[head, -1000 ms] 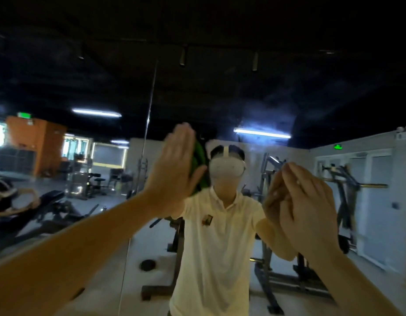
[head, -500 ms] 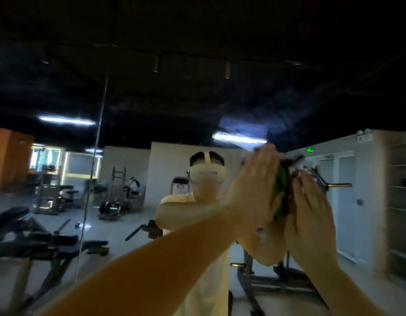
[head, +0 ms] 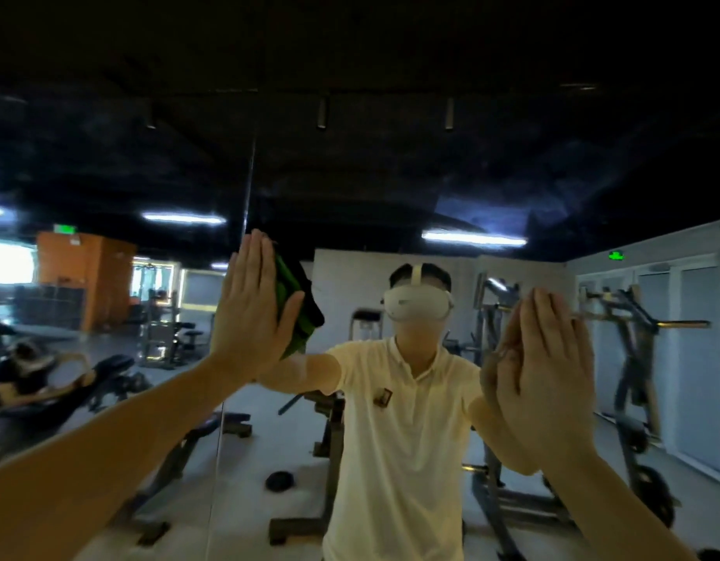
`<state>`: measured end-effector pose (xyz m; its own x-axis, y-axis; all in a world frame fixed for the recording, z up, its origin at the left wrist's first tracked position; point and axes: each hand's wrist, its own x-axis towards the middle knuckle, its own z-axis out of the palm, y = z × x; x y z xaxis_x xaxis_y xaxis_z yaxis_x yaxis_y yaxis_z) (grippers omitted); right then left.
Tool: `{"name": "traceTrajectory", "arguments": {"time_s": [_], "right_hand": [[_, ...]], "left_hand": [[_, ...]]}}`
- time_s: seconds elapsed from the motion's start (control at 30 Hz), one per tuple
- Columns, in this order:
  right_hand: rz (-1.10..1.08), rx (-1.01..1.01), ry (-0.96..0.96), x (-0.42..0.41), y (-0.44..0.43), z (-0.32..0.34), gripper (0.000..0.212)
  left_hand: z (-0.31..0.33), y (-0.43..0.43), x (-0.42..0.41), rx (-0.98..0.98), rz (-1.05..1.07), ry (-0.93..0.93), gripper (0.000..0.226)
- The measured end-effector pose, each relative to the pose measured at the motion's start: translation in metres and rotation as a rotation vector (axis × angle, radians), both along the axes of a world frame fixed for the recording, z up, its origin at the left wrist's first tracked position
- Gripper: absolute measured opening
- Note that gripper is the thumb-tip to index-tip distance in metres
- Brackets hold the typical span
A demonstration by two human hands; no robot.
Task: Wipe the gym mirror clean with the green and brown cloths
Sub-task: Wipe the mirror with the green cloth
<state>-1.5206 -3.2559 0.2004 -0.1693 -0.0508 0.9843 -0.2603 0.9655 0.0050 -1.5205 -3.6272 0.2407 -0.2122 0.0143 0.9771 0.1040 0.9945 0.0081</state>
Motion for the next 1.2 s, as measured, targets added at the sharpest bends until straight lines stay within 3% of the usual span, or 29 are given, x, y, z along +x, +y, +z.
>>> {"name": "traceTrajectory", "arguments": {"time_s": [0.1,0.33,0.4,0.47,0.53,0.63,0.73,0.9,0.97,1.07,1.2], "right_hand": [[0.026,0.074,0.011,0.004,0.014,0.001,0.064],[0.009,-0.001,0.041,0.029,0.101,-0.015,0.065],[-0.05,-0.008,0.014,0.035,0.132,-0.019,0.072],[-0.052,0.0,-0.032,0.039,0.157,-0.018,0.096],[-0.037,0.027,-0.029,0.038,0.175,-0.018,0.097],[-0.047,0.031,-0.018,0.025,0.192,-0.022,0.069],[-0.102,0.055,-0.085,0.015,0.19,-0.03,0.082],[-0.097,0.033,-0.125,0.016,0.187,-0.032,0.066],[-0.106,0.074,-0.155,0.02,0.191,-0.029,0.069],[-0.141,0.129,-0.17,0.021,0.198,-0.03,0.068],[-0.147,0.204,-0.22,0.022,0.209,-0.031,0.08]], "left_hand": [[0.008,0.041,-0.007,0.052,-0.044,0.074,0.079],[0.037,0.231,-0.013,-0.223,-0.141,0.062,0.082],[0.036,0.291,-0.012,-0.292,-0.154,0.04,0.083],[0.03,0.348,-0.013,-0.38,-0.143,0.01,0.082],[0.019,0.387,-0.014,-0.483,-0.119,-0.032,0.082],[0.012,0.392,-0.012,-0.557,-0.089,-0.042,0.083],[0.007,0.345,-0.003,-0.384,-0.167,-0.079,0.088],[-0.028,0.233,0.01,-0.106,0.032,-0.125,0.085],[-0.04,0.217,0.012,-0.049,0.05,-0.127,0.085],[-0.048,0.246,0.007,-0.051,0.008,-0.11,0.087],[-0.063,0.329,-0.002,-0.192,-0.064,-0.127,0.088]]}}
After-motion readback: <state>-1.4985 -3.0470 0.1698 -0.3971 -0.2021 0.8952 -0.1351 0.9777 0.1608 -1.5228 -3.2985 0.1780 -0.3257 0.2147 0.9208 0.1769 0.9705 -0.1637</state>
